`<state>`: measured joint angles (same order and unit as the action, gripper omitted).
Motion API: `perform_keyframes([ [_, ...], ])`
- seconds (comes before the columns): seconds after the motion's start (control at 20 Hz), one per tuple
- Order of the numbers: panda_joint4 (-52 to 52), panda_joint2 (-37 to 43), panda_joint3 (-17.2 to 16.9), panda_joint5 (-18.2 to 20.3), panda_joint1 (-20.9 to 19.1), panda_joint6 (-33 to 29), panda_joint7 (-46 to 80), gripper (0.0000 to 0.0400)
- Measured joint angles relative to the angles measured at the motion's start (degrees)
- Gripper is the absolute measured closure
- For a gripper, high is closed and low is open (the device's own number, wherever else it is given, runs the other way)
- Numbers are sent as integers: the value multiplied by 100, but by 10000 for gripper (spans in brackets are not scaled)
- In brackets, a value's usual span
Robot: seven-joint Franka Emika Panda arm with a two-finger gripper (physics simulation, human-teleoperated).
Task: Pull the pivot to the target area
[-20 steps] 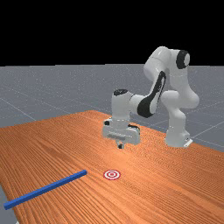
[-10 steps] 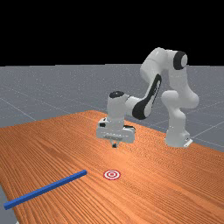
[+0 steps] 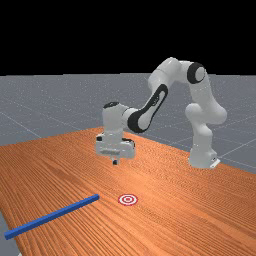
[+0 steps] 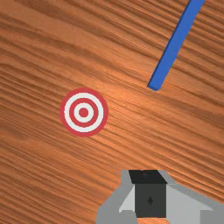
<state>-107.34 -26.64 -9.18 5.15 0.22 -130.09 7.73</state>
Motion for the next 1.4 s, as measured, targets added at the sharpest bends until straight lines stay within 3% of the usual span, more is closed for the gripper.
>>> perform_keyframes([
  [0.1,240,-144,43,77,-47,109,-50,400],
  [0.15,258,-165,-40,-161,47,54,28,400],
  [0.4,1193,-713,93,-212,-74,407,-492,400],
  [0.45,1639,-958,246,278,-252,735,-307,400],
  [0.6,2438,-1423,179,122,-200,1007,-121,400],
  [0.75,3873,-2212,122,-12,-199,1796,56,400],
  [0.8,3547,-2065,124,4,-182,1474,40,400],
  [0.9,5355,-3059,170,28,-299,2222,118,400],
  [1.0,5455,-3211,197,69,-322,1883,106,400],
  [1.05,5046,-3080,219,112,-314,1365,61,400],
  [1.2,5332,-3383,207,80,-318,1569,103,400],
  [1.25,5992,-3775,433,305,-503,2075,-55,400],
  [1.3,6026,-3873,453,322,-519,2018,-70,400],
  [1.35,4938,-3476,290,188,-356,768,0,400],
  [1.4,5003,-3591,286,180,-357,783,13,400],
])
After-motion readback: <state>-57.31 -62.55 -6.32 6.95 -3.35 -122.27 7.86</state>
